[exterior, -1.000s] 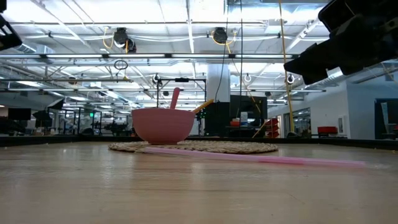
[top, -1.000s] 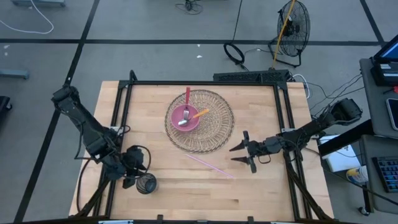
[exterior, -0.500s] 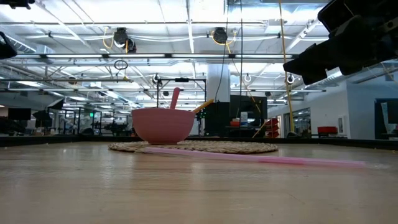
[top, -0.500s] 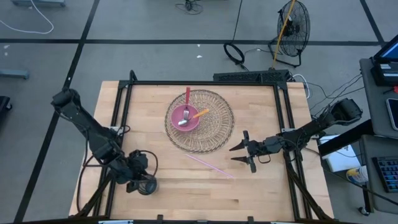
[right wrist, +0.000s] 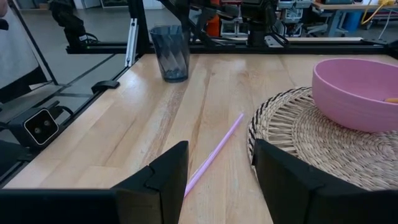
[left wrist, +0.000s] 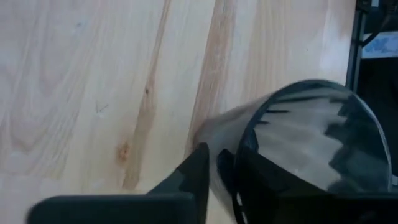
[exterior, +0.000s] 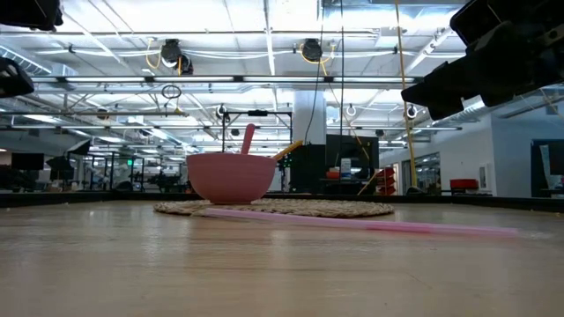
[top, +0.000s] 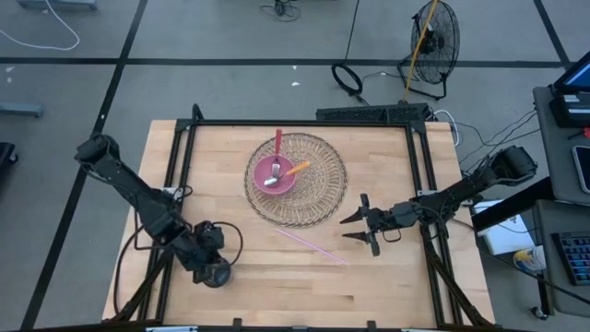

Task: Pick & Place Utensil
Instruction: Put the blue cup on the brown placemat to the right of the pink bowl on the brown placemat

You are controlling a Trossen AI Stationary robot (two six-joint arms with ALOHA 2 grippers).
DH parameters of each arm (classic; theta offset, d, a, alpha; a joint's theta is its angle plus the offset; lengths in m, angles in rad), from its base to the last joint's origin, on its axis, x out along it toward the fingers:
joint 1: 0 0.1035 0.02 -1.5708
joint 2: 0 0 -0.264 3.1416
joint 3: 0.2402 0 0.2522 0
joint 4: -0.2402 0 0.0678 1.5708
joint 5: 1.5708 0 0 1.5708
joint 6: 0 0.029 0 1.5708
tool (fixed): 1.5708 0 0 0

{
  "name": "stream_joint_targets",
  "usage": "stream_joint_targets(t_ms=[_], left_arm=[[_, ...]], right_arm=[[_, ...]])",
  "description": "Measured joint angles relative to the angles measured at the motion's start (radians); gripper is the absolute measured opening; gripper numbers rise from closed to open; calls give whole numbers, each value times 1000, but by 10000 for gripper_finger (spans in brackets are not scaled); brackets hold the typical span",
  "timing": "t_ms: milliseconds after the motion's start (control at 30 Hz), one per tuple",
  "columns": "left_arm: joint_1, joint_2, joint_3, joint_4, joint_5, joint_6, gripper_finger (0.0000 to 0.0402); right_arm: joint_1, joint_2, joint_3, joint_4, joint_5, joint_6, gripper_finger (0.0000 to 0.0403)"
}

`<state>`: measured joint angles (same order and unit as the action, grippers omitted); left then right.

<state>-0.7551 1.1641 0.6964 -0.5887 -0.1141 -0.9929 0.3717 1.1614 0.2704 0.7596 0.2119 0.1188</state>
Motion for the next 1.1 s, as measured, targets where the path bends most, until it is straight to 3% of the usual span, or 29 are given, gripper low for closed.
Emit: stream_joint_targets(t_ms=[200, 433, 633, 867, 1100], left_arm=[[26, 0, 0, 2, 32, 52, 11], [50, 0, 0, -3, 35, 71, 37], [72, 0, 0, 2, 37, 121, 9], [107, 0, 0, 15, 37, 171, 31], [158, 0, 0, 68, 37, 274, 8]], right_arm=[[0, 0, 0, -1, 0, -6, 171], [0, 0, 0, -2, 0, -8, 171], [0, 0, 0, -1, 0, -8, 171], [0, 0, 0, -1, 0, -8, 171], [0, 0, 0, -1, 0, -8, 171]])
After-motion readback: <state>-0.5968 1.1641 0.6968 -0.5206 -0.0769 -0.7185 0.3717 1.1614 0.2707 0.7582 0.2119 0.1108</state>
